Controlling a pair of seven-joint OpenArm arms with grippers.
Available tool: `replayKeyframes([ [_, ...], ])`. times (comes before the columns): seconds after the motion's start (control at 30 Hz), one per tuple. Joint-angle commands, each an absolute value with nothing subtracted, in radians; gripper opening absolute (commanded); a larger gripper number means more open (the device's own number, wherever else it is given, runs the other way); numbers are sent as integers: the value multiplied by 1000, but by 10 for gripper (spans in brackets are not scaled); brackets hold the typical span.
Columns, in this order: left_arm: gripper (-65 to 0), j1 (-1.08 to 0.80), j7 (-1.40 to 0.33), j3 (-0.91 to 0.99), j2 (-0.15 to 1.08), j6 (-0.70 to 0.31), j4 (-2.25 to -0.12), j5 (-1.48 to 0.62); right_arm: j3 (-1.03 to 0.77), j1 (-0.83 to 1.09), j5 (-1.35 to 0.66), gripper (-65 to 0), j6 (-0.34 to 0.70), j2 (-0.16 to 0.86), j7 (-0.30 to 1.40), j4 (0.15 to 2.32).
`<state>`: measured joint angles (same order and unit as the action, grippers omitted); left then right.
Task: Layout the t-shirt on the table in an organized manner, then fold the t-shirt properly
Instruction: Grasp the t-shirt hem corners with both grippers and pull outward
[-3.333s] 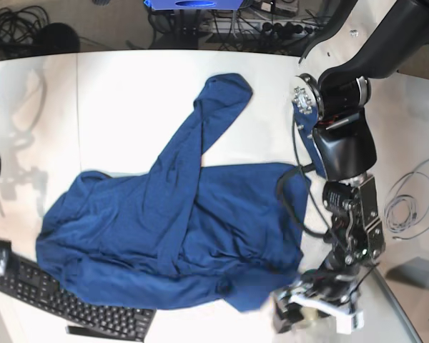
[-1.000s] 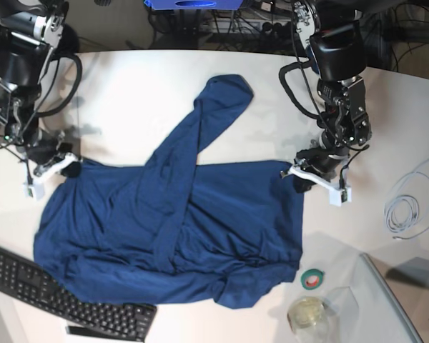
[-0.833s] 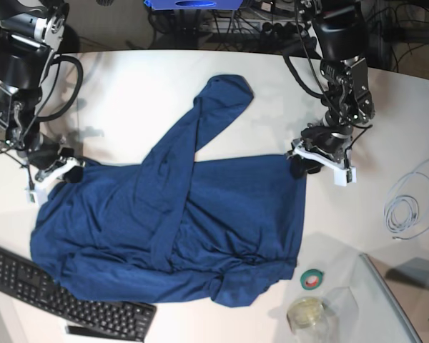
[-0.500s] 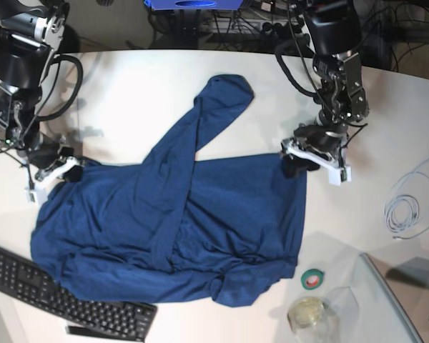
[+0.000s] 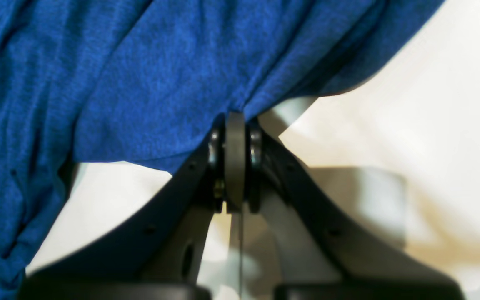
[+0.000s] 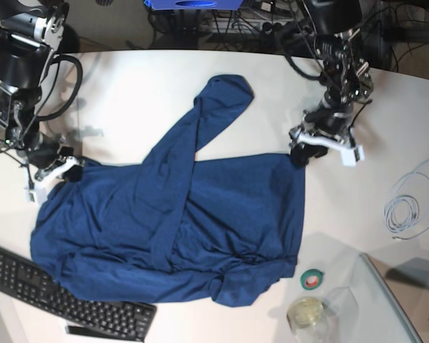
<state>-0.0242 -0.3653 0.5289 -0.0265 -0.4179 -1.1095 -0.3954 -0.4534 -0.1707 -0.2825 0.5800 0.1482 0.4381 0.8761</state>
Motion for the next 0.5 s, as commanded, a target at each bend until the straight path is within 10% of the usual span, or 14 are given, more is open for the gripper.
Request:
replayKeyframes([
  [0.0, -290, 8, -367, 527, -22, -415, -1082, -398, -453, -189, -297, -650, 585, 160, 420, 894],
  [0.13, -311, 119, -366, 527, -22, -415, -917, -398, -453, -189, -297, -650, 585, 160, 420, 894],
  [0.27, -650, 177, -366, 452, -21, -415, -817, -398, -453, -186, -297, -650, 585, 160, 420, 898],
  [0.47, -650, 48, -374, 414, -19, -406, -1113, -404, -453, -137, -297, -650, 587, 163, 443, 1001],
])
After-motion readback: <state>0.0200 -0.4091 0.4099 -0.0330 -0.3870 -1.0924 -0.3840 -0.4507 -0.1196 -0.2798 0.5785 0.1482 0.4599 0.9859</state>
